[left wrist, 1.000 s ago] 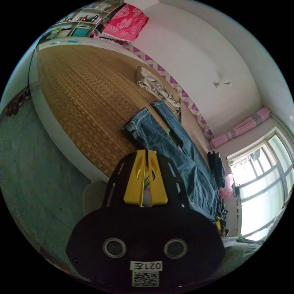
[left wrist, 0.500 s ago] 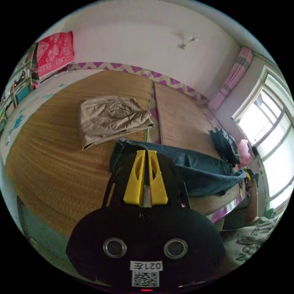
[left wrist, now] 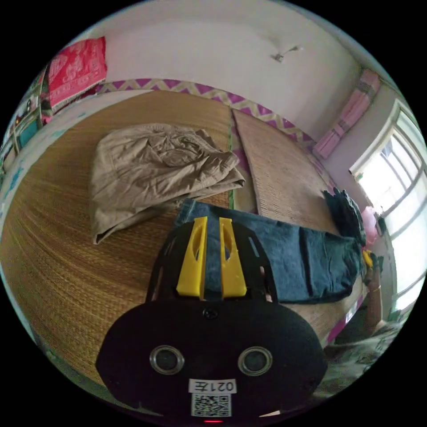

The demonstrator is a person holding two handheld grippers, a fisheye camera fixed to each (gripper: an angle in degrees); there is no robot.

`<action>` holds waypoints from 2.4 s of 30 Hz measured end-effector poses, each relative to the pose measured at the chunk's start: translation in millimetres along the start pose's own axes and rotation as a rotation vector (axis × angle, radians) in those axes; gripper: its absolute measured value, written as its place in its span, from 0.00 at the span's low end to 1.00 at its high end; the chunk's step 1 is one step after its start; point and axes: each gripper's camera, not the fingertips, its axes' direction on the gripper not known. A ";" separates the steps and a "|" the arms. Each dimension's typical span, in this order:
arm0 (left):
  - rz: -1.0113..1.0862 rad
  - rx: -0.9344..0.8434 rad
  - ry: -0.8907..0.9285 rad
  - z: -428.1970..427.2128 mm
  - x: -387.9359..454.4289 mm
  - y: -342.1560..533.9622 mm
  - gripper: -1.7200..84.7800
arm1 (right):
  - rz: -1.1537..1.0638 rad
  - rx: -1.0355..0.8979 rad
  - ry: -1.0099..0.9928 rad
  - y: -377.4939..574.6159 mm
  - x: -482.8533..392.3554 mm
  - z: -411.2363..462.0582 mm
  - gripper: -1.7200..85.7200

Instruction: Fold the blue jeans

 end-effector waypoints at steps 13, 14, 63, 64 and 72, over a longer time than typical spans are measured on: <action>0.162 -0.157 -0.212 74.9 42.6 1.0 0.05 | -0.509 -0.438 0.483 247.3 -106.3 253.2 0.09; 0.139 -0.152 -0.236 76.1 38.4 -1.9 0.03 | -0.526 -0.417 0.516 263.7 -109.0 259.5 0.09; -0.807 0.129 0.301 42.7 -8.6 125.3 0.04 | -0.250 -0.107 0.292 280.4 -41.7 149.1 0.09; -0.807 0.164 0.353 41.0 -6.5 128.7 0.03 | -0.246 -0.104 0.293 278.1 -40.4 144.9 0.09; -0.125 0.385 0.196 -54.3 220.0 88.9 0.01 | -0.186 0.013 0.306 250.0 -24.0 54.4 0.07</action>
